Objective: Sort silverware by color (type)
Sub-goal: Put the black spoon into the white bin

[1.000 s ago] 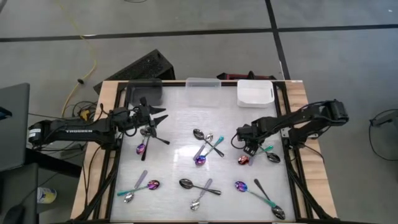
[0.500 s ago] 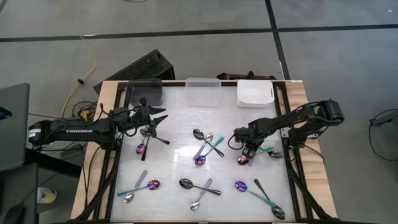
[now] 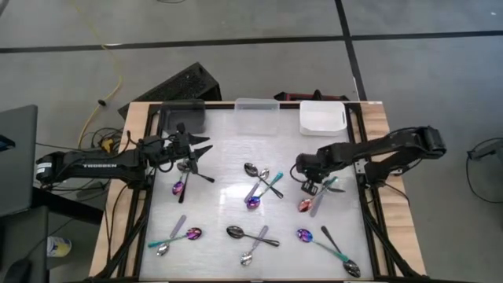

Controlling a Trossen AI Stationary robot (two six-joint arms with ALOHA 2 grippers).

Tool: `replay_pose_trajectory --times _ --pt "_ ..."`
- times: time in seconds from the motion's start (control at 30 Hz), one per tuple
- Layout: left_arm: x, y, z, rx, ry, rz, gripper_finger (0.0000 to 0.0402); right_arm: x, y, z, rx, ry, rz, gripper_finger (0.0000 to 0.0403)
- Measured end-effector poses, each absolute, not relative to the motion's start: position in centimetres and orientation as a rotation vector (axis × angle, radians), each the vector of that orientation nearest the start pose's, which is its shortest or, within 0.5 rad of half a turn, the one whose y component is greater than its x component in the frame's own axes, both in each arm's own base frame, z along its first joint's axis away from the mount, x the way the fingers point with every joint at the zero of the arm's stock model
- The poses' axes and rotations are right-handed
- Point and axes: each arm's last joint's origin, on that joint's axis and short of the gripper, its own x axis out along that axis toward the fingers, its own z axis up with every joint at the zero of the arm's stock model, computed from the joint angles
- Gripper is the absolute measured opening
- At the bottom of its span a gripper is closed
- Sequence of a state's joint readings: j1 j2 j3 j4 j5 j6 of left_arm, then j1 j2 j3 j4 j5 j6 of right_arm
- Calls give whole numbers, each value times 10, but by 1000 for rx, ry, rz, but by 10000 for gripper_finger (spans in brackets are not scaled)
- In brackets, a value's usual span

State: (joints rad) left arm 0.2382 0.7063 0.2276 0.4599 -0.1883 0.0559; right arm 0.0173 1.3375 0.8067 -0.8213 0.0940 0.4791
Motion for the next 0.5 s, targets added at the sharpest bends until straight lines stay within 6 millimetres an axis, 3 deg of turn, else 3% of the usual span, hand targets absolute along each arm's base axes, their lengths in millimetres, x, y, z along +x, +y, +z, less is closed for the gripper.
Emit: replay_pose_trajectory --times 0.2,0.5 --pt "155 43 212 54 44 425 132 218 -5 244 210 1061 -455 22" --pt "154 43 209 53 77 424 132 209 -23 296 -206 759 -804 22"
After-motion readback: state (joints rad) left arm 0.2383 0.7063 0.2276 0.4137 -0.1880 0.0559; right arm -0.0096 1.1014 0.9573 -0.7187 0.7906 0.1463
